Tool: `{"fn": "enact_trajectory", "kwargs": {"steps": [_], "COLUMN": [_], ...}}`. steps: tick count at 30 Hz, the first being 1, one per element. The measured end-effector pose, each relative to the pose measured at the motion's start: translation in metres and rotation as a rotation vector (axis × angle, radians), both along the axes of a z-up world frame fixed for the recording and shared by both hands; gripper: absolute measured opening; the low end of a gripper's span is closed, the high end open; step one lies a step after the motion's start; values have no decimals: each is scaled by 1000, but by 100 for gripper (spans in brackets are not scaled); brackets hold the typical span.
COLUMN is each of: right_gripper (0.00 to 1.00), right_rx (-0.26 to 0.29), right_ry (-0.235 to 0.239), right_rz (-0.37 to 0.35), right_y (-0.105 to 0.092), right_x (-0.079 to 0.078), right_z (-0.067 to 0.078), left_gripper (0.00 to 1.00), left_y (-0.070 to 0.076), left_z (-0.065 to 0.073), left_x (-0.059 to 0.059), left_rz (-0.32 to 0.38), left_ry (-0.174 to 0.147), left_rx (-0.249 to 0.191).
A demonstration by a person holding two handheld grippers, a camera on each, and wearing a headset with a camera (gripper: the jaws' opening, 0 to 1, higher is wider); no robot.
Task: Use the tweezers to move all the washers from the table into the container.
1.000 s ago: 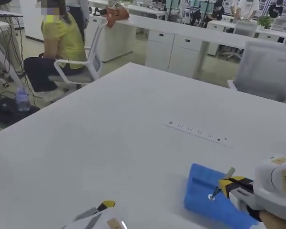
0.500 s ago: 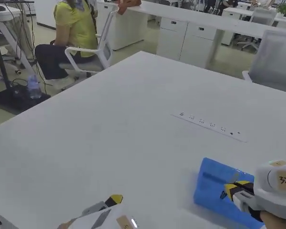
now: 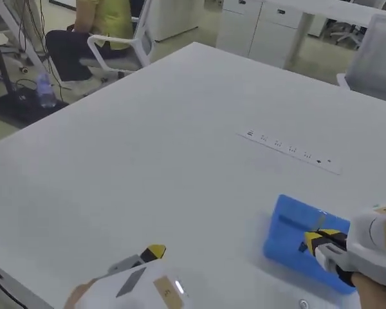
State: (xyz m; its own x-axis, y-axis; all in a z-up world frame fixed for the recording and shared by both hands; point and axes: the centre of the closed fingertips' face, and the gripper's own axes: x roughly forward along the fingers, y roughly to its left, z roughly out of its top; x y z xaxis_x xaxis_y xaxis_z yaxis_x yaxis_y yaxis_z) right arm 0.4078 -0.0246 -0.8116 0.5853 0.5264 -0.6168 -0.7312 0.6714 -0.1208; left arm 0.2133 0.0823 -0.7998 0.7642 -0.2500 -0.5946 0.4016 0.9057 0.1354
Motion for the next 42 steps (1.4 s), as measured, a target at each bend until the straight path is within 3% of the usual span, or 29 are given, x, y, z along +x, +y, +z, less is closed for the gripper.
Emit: {"fn": "enact_trajectory", "kwargs": {"steps": [14,17,24,30,33,36,42], "right_gripper": [2,2,2,2,2,2,2], "right_rx": [14,13,38,142,191,212,202], "right_ry": [35,32,-13,-12,10,-7,-8], "right_rz": [-39,-55,-43,-57,-72,-76,-63], "right_y": [-15,-17,-14,-14,-14,-17,-23], "right_x": [-6,-5,-5,-17,-23,-32,-48], "right_z": [-1,0,25,48,52,59,58], "left_gripper": [88,89,89,91,91,91,91], "left_y": [3,4,7,7,7,8,12], "left_z": [-2,0,3,4,3,3,5], "left_x": [0,1,2,3,3,3,4], "left_rz": [9,14,30,29,30,36,62], "left_ry": [9,-2,-17,-27,-20,-18,-24], "left_rx": [4,-2,-2,0,7,10,-16]}}
